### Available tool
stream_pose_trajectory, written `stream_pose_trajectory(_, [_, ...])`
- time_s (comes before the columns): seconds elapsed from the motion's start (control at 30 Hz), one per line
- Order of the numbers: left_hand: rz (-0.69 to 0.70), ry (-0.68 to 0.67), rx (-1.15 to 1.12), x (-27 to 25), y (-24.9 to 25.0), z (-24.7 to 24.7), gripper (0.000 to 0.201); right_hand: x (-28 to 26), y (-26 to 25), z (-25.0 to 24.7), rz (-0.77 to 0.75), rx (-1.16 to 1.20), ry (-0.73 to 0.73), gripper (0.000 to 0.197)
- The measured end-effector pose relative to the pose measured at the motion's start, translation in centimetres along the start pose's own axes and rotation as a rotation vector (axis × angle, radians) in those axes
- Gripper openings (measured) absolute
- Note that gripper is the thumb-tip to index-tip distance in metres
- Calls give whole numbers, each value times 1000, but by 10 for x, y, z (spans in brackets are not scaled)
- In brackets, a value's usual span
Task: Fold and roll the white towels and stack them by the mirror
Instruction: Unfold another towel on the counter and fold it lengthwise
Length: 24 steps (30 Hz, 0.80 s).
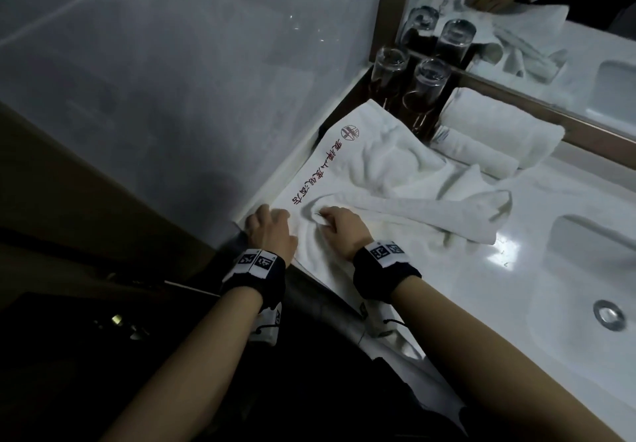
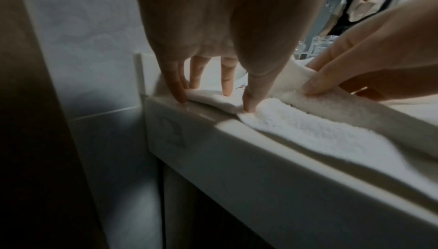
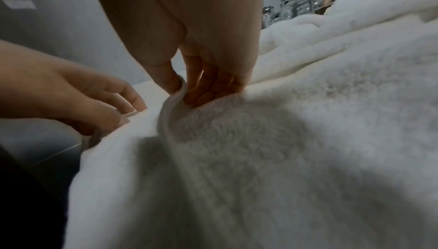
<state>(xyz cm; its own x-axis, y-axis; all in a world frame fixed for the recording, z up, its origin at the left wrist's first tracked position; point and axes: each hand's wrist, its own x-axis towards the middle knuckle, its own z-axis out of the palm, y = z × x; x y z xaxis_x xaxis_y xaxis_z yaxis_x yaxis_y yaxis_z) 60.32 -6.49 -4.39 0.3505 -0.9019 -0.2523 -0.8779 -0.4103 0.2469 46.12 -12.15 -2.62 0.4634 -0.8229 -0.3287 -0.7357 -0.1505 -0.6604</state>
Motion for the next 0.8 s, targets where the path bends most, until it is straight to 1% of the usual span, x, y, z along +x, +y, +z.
stream_pose_trajectory(0.13, [-78,20,-71,6,6,-5,70,-5,9,-1,16,146,48,32])
stream_pose_trajectory(0.17, [-88,37,-135,9,6,-8,71,-7,12,-2,12,172,78,32])
stream_pose_trajectory(0.2, [-92,60,-229,13,6,-11,67,-8,14,-2,6,190,117,31])
stream_pose_trajectory(0.3, [-72,160,-567,20,10,-18,45,-8,12,-4,-55,274,254,30])
stream_pose_trajectory(0.37, [-36,199,-751,20,19,-23,37,-7,3,-6,-106,346,340,29])
stream_pose_trajectory(0.43, [39,176,-925,18,29,-27,34,-5,-8,-6,-145,373,382,28])
stream_pose_trajectory(0.47, [63,147,-981,18,34,-29,33,-4,-13,-5,-162,363,376,28])
stream_pose_trajectory(0.53, [53,63,-1048,19,38,-30,33,-4,-18,-1,-187,334,341,28])
stream_pose_trajectory(0.63, [12,-19,-1059,21,41,-25,28,-6,-16,2,-204,296,336,30])
stream_pose_trajectory(0.73, [-3,-32,-1055,21,40,-20,35,-10,-10,5,-219,283,332,31])
stream_pose_trajectory(0.8, [-10,-38,-1074,21,39,-19,33,-10,-8,7,-206,274,327,31])
